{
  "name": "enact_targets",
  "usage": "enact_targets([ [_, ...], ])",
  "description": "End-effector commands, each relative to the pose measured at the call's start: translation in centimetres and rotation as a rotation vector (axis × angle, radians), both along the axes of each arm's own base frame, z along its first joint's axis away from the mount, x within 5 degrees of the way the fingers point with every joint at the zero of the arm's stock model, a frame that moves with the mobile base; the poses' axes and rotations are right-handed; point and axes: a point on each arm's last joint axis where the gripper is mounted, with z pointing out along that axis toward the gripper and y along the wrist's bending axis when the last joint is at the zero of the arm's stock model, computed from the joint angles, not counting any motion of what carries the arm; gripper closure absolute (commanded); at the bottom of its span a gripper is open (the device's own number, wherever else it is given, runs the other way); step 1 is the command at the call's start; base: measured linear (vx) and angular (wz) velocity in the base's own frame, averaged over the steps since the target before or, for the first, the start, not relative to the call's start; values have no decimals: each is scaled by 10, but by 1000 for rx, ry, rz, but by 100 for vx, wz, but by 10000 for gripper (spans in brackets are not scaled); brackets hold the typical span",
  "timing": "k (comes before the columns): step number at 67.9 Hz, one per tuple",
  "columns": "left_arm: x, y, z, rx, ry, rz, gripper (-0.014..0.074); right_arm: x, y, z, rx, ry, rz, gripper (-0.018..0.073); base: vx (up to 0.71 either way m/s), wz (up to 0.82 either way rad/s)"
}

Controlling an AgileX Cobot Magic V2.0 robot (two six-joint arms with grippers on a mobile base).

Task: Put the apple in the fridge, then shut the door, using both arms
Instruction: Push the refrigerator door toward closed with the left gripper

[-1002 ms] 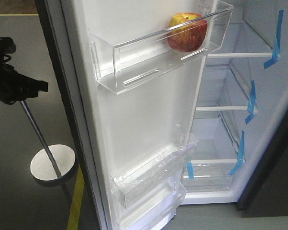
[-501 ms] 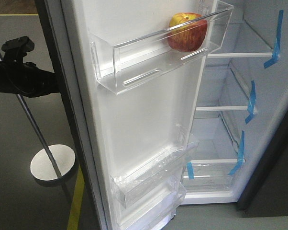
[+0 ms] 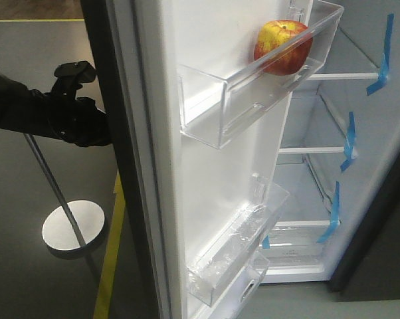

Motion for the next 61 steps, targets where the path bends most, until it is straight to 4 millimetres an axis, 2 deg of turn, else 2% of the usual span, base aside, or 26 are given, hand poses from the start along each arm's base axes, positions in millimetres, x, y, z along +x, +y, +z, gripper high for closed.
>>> enact_targets([
  [1,-12,-17,32,-57,-64,-57,603,3,1,10,29,-55,-6,137,0,0],
  [15,-27,-46,41,-75,-77,-137,603,3,1,10,29,-55,-6,137,0,0],
  [49,-67,-136,58,-279,-180,-335,603,3,1,10,29,-55,-6,137,0,0],
  [61,-79,-154,60,-310,-219,-402,603,3,1,10,29,-55,-6,137,0,0],
])
